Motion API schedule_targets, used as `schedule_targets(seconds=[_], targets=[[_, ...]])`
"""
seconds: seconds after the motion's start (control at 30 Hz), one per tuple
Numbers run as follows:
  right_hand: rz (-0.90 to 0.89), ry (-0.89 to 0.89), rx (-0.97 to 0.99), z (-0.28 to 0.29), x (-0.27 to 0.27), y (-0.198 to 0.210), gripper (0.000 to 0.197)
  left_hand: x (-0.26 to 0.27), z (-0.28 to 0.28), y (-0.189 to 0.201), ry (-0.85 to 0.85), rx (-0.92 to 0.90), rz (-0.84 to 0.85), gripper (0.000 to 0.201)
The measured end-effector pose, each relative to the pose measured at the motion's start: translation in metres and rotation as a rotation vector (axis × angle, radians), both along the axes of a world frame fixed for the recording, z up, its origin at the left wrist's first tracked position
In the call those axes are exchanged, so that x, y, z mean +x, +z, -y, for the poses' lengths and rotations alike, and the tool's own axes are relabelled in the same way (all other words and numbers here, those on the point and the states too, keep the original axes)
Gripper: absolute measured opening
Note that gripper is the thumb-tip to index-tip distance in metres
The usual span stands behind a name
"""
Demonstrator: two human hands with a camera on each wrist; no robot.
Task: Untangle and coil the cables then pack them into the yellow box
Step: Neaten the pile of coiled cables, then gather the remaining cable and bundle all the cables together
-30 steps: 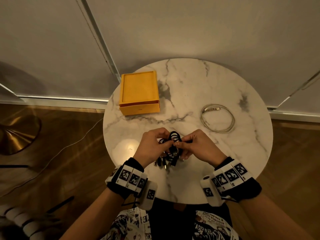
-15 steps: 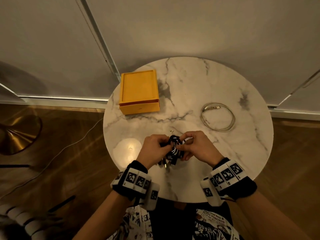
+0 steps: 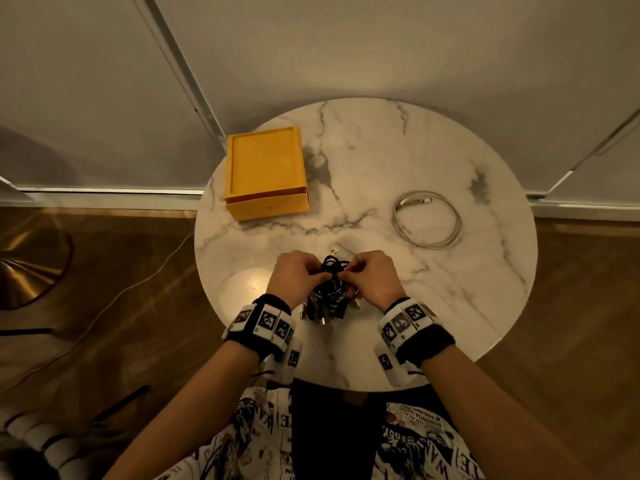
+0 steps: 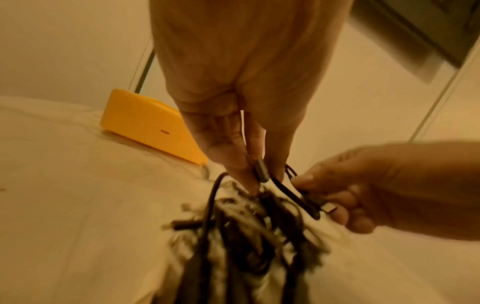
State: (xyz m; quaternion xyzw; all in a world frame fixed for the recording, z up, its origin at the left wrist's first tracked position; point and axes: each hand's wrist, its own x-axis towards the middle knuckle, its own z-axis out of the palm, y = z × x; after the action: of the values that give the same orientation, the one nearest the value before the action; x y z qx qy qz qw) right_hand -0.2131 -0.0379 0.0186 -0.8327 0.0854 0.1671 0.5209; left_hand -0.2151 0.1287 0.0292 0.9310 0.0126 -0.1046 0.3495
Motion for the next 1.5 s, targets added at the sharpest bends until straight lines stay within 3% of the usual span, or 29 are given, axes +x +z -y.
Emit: schedule_targets(seconds=[0.13,0.27,0.5,0.67,0.77,0.83,1.03,1.13,1.27,1.33,1.43,1.5], targets=[[0.100,0.139,-0.343,-0.008,0.000,-0.007,0.013,0.000,-0.002,-0.013,0.018,0.244,0.040,0.025],[0.137,0.201,-0.436,-0.009,0.001,-0.010,0.017,-0.002,-0.003,-0.018,-0.027,0.196,0.085,0.034],[0.196,0.100,-0.229,0.011,-0.002,-0.011,0.011,-0.003,0.001,-0.021,-0.041,0.129,0.117,0.038],[0.121,-0.020,-0.150,0.055,-0.004,-0.018,0.011,0.000,0.003,-0.014,-0.042,0.156,0.158,0.029],[0.101,-0.090,-0.198,0.086,0.006,-0.021,0.008,0.013,0.020,0.005,-0.044,0.049,0.214,0.012],[0.147,-0.083,-0.306,0.103,0.021,-0.026,0.011,0.022,0.035,0.019,-0.077,-0.104,0.164,0.002],[0.082,0.176,-0.739,0.116,0.066,-0.046,0.041,0.031,0.068,0.042,-0.163,-0.343,0.076,0.011],[0.065,0.247,-0.820,0.104,0.067,-0.048,0.024,0.030,0.071,0.042,-0.175,-0.348,0.065,0.011],[0.189,0.238,-0.554,0.095,0.067,-0.021,0.013,0.036,0.065,0.041,-0.158,-0.331,0.051,0.009],[0.364,0.204,-0.466,0.095,0.066,0.009,0.012,0.044,0.060,0.040,-0.182,-0.274,0.157,0.017],[0.551,0.211,-0.407,0.097,0.058,0.066,0.009,0.059,0.061,0.044,-0.283,-0.153,0.338,0.049],[0.653,0.226,-0.380,0.099,0.051,0.104,0.008,0.069,0.068,0.053,-0.350,-0.103,0.418,0.043]])
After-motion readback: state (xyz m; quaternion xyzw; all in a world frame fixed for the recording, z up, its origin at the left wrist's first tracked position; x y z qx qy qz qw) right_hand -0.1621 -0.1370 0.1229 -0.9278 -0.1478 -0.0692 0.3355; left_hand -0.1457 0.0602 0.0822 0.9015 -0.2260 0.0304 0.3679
